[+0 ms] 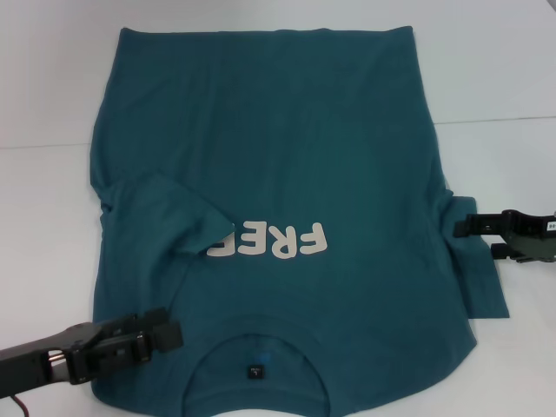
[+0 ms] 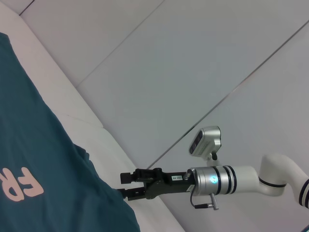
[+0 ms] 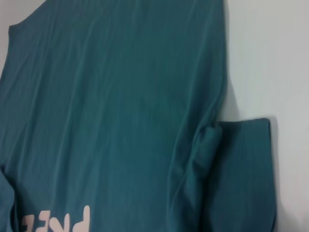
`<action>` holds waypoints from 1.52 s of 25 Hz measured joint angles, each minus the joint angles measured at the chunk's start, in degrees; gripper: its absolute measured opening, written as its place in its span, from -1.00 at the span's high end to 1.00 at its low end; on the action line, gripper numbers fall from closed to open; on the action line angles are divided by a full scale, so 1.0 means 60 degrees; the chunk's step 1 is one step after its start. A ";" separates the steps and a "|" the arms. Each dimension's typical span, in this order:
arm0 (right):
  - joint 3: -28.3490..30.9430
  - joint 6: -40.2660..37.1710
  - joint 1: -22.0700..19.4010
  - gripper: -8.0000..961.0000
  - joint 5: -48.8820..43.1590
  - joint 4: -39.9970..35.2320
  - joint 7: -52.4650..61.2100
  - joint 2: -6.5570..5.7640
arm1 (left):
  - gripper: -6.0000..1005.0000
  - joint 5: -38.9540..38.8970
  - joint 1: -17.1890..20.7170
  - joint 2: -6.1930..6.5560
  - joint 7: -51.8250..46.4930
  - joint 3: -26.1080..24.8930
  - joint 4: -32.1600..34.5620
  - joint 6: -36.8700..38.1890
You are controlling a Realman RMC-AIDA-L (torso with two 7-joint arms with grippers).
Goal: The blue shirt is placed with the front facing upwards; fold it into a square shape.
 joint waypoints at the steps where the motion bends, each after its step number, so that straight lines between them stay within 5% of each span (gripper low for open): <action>1: -0.0011 0.0047 0.0011 -0.60 0.0000 0.0043 -0.0001 0.0011 | -0.89 0.0000 0.0001 -0.0002 0.0002 0.0000 0.0000 -0.0004; 14: 0.0057 0.0453 0.0192 -0.60 0.0131 0.0267 -0.0205 0.0253 | -0.89 0.0000 -0.0010 -0.0015 0.0031 -0.0001 0.0003 -0.0126; 28: -0.0004 0.0557 0.0283 -0.59 0.0235 0.0405 -0.0307 0.0160 | -0.89 0.0000 -0.0024 -0.0029 0.0045 0.0000 -0.0011 -0.0157; 38: -0.0022 0.0714 0.0250 -0.14 0.0220 0.0416 -0.0293 0.0132 | -0.89 0.0000 -0.0080 -0.0074 0.0045 -0.0001 -0.0011 -0.0153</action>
